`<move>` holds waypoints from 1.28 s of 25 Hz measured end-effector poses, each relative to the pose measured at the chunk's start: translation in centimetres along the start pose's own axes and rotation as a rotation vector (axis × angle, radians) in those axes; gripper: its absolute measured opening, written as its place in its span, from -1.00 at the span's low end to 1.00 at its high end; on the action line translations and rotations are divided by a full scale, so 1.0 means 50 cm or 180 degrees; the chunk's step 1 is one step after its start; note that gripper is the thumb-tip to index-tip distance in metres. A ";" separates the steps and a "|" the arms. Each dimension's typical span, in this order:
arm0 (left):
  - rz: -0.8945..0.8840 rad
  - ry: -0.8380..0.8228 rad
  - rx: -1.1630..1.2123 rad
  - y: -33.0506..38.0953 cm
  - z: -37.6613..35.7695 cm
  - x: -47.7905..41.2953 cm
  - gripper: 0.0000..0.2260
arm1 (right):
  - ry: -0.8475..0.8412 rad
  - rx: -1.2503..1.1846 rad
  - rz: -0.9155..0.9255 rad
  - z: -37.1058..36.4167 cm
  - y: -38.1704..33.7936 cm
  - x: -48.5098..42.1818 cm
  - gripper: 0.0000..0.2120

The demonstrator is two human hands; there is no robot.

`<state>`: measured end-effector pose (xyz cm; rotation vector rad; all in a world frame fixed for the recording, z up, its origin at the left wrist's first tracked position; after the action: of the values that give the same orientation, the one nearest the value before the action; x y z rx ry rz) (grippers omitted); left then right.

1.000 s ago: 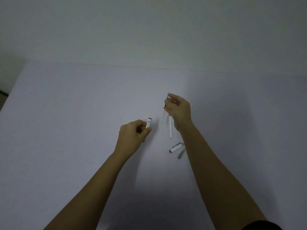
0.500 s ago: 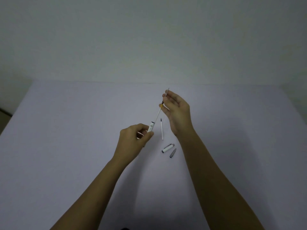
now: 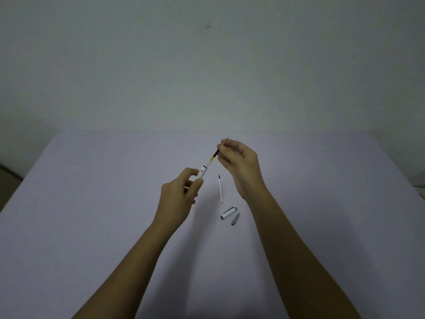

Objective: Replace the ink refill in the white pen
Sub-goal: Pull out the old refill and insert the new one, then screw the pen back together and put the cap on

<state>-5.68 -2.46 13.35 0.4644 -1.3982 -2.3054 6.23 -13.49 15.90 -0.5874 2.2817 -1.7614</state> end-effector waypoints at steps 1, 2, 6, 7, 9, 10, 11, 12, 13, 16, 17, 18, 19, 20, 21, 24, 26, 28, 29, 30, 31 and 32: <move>0.0051 0.0037 0.0011 0.003 0.002 0.002 -0.85 | -0.0024 0.0060 0.0034 -0.001 -0.003 0.004 -0.88; 0.0060 0.0090 -0.0074 0.005 0.005 0.003 -0.85 | -0.0017 0.0092 0.0075 -0.001 -0.006 0.006 -0.88; -0.0261 0.0325 -0.0501 0.016 0.006 0.012 -0.89 | 0.0049 0.0303 0.0161 0.005 -0.015 0.012 -0.89; -0.0351 0.0357 -0.0526 0.018 0.006 0.013 -0.88 | 0.0038 0.0393 0.0139 0.005 -0.013 0.015 -0.90; -0.0443 0.0415 -0.0507 0.021 0.008 0.014 -0.85 | 0.0022 0.0540 0.0074 0.005 -0.004 0.020 -0.91; -0.0447 0.0448 -0.0488 0.022 0.010 0.014 -0.84 | 0.0015 0.0567 0.0045 0.005 0.002 0.022 -0.91; -0.0435 0.0478 -0.0480 0.021 0.011 0.013 -0.84 | 0.0002 0.0566 0.0020 0.007 0.007 0.023 -0.92; -0.0413 0.0497 -0.0478 0.021 0.013 0.012 -0.84 | -0.0028 0.0558 -0.0009 0.010 0.011 0.023 -0.93; -0.0384 0.0506 -0.0473 0.020 0.014 0.011 -0.84 | -0.0072 0.0539 -0.0057 0.015 0.015 0.020 -0.94; -0.0347 0.0511 -0.0463 0.014 0.015 0.009 -0.86 | 0.0036 0.0454 -0.0294 0.052 0.040 0.005 -0.93; -0.0336 0.0513 -0.0454 0.012 0.014 0.008 -0.87 | 0.0243 0.0566 -0.0370 0.072 0.057 -0.001 -0.94; -0.0316 0.0511 -0.0438 0.010 0.014 0.006 -0.88 | 0.0514 0.0838 -0.0454 0.096 0.081 -0.004 -0.93; -0.0295 0.0508 -0.0418 0.008 0.012 0.005 -0.89 | 0.0794 0.1242 -0.0559 0.122 0.111 -0.002 -0.91; -0.0274 0.0502 -0.0396 0.007 0.011 0.003 -0.89 | 0.1026 0.1710 -0.0681 0.148 0.143 0.006 -0.88; -0.0245 0.0492 -0.0375 0.004 0.008 0.001 -0.89 | 0.1152 0.2126 -0.0799 0.171 0.177 0.019 -0.84; -0.0164 0.0446 -0.0342 -0.003 0.002 -0.008 -0.89 | 0.0855 0.2813 -0.1031 0.213 0.268 0.062 -0.68; -0.0089 0.0386 -0.0302 -0.009 -0.001 -0.015 -0.88 | 0.0554 0.3081 -0.1117 0.220 0.306 0.081 -0.54; -0.0041 0.0350 -0.0275 -0.013 -0.003 -0.019 -0.87 | 0.0495 0.3243 -0.1011 0.219 0.325 0.088 -0.49; -0.0015 0.0344 -0.0280 -0.016 -0.004 -0.021 -0.87 | 0.0506 0.3306 -0.0928 0.218 0.330 0.088 -0.51; 0.0009 0.0340 -0.0294 -0.018 -0.006 -0.023 -0.87 | 0.0504 0.3362 -0.0861 0.217 0.333 0.087 -0.54; 0.0028 0.0333 -0.0307 -0.021 -0.007 -0.023 -0.87 | 0.0492 0.3407 -0.0818 0.216 0.335 0.086 -0.58; 0.0039 0.0324 -0.0317 -0.023 -0.009 -0.023 -0.86 | 0.0495 0.3438 -0.0803 0.216 0.336 0.084 -0.60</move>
<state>-4.67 -1.75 12.22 0.5330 -1.2290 -2.2954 3.49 -21.24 -2.81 -0.5017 1.0071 -2.8084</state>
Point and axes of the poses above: each hand's wrist, its own x-axis away from the middle knuckle, its own z-axis out of the back of the hand, y = z × x, the point moved 1 cm from there along -x, towards the middle knuckle, and after that the axes turned 3 degrees about x, right-handed, at the moved point
